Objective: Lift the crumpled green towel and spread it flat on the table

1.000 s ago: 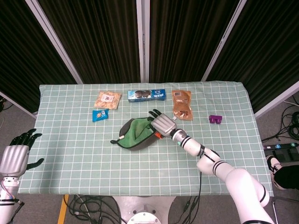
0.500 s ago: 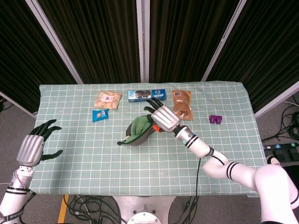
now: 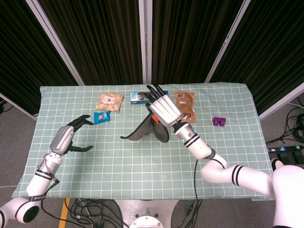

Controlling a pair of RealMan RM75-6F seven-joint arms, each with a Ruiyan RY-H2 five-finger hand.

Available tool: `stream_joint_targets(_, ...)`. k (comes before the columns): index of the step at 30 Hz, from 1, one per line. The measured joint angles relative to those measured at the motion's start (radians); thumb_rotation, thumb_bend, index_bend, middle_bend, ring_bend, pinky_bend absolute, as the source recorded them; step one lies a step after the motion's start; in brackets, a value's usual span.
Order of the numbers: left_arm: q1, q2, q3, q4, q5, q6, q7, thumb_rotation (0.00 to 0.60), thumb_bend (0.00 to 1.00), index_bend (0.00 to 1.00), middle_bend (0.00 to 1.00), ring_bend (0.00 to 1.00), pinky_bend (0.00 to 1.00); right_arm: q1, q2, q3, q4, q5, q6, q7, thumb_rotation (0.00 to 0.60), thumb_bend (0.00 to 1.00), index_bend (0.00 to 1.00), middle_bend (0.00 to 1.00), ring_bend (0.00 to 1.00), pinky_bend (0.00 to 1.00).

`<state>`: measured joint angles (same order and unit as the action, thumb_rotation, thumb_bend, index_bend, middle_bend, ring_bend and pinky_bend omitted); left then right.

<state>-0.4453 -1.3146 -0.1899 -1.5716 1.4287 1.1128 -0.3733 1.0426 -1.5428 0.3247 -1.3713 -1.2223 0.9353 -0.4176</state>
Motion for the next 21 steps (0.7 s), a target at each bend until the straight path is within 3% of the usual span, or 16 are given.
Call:
stream_joint_targets(12, -0.153, -0.149, -0.036, 0.086, -0.117, -0.179, 0.031, 0.600, 0.01, 0.29, 0.21, 0.21, 0.28, 0.076, -0.042, 0.059, -0.017, 0.153, 0.006, -0.154, 0.600, 0.33, 0.65, 0.22, 0.00, 0.00)
stream_joint_targets(21, -0.198, -0.274, -0.062, 0.210, -0.221, -0.177, 0.159, 0.600, 0.01, 0.28, 0.20, 0.21, 0.29, 0.095, -0.048, 0.054, -0.012, 0.184, 0.009, -0.158, 0.587, 0.33, 0.65, 0.22, 0.00, 0.00)
